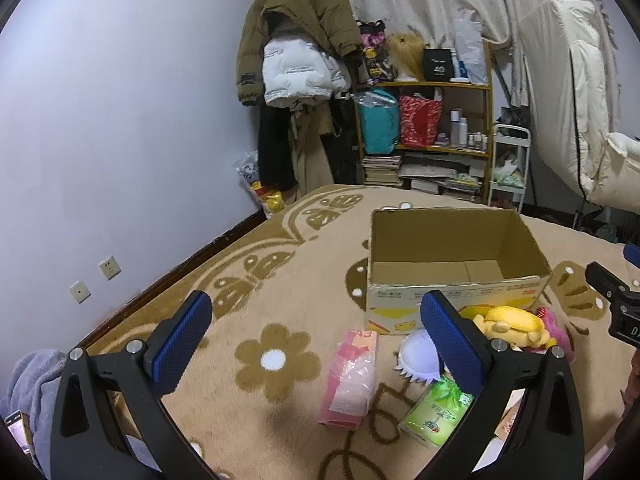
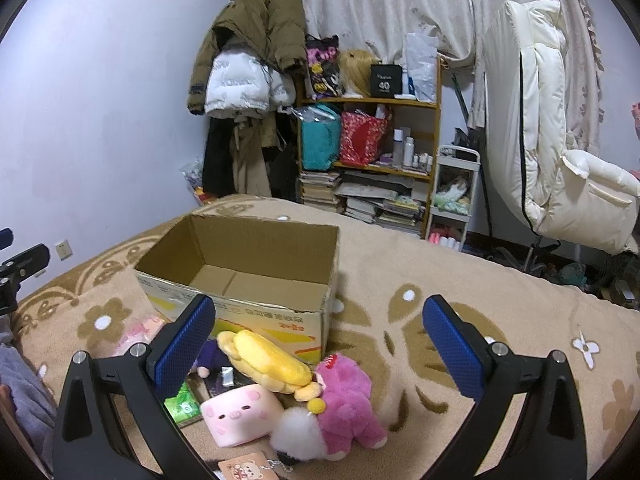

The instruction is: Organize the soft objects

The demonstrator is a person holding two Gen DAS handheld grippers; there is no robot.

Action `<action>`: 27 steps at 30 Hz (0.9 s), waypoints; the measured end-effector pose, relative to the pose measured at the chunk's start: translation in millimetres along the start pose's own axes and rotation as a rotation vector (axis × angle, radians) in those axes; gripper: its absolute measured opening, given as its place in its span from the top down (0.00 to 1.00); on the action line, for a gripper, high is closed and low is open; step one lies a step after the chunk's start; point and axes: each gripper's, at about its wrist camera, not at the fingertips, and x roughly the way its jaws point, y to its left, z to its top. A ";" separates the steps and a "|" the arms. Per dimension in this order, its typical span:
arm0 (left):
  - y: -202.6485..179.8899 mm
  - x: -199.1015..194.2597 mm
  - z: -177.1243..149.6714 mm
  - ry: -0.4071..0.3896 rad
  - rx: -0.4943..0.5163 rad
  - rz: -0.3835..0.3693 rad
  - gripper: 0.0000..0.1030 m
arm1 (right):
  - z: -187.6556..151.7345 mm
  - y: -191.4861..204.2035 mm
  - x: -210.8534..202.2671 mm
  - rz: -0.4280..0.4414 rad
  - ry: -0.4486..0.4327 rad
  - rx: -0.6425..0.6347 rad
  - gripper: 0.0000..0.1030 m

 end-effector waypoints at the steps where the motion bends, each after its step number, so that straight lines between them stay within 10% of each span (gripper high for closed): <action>1: 1.2 1.1 1.6 0.003 -0.002 0.003 0.00 | -4.6 1.7 5.7 -0.013 0.011 0.000 0.00; 27: 0.9 94.9 16.7 0.236 0.025 -0.001 0.00 | 2.4 11.0 68.3 0.063 0.177 0.012 0.00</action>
